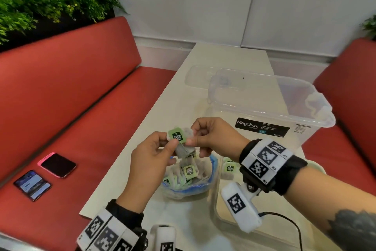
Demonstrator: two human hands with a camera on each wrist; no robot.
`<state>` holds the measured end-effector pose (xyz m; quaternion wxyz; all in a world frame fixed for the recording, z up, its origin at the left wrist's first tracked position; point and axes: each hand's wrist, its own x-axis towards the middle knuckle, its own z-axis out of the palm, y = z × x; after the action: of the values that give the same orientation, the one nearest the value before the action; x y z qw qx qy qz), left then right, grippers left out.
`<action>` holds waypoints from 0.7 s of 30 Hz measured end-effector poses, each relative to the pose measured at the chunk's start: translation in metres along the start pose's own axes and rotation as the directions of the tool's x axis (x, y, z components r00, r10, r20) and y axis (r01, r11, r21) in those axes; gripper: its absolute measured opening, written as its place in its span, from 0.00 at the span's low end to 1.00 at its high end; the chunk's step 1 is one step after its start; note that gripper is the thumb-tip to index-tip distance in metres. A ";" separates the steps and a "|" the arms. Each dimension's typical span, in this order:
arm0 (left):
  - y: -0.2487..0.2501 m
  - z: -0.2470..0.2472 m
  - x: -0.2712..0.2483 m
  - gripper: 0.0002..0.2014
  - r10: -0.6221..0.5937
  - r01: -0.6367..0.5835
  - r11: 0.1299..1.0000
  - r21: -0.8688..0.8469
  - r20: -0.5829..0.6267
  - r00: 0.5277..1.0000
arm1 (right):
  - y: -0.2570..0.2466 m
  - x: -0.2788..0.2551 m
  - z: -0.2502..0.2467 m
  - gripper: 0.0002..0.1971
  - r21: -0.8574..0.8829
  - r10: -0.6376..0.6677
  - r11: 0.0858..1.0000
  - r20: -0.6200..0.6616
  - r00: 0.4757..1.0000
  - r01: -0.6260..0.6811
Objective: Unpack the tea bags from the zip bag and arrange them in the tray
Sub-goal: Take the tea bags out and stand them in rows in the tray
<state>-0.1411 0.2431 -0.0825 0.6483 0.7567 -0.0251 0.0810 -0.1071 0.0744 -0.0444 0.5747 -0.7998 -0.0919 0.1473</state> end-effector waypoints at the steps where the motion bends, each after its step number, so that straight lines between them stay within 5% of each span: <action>1: 0.000 0.001 0.002 0.05 0.005 -0.005 1.000 0.004 0.010 1.000 | 0.000 -0.002 -0.001 0.06 0.009 -0.006 1.000 -0.007 1.000 0.006; 10: -0.005 0.002 -0.002 0.06 -0.048 0.054 0.992 -0.118 0.057 0.997 | 0.007 -0.015 -0.023 0.07 -0.048 -0.014 0.999 -0.243 0.970 0.002; 16: -0.003 0.008 -0.008 0.09 -0.111 0.134 0.983 -0.126 0.175 0.978 | 0.008 -0.020 -0.031 0.04 0.036 0.020 0.999 -0.215 0.976 -0.012; 21: 0.004 0.020 -0.011 0.16 -0.050 0.078 0.992 -0.098 0.258 0.965 | 0.004 -0.026 -0.031 0.03 0.091 0.048 0.995 -0.147 0.988 -0.035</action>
<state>-0.1509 0.2222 -0.0834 0.6815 0.7254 -0.0880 -0.0393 -0.1211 0.0375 -0.0360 0.6114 -0.7842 -0.0254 0.1030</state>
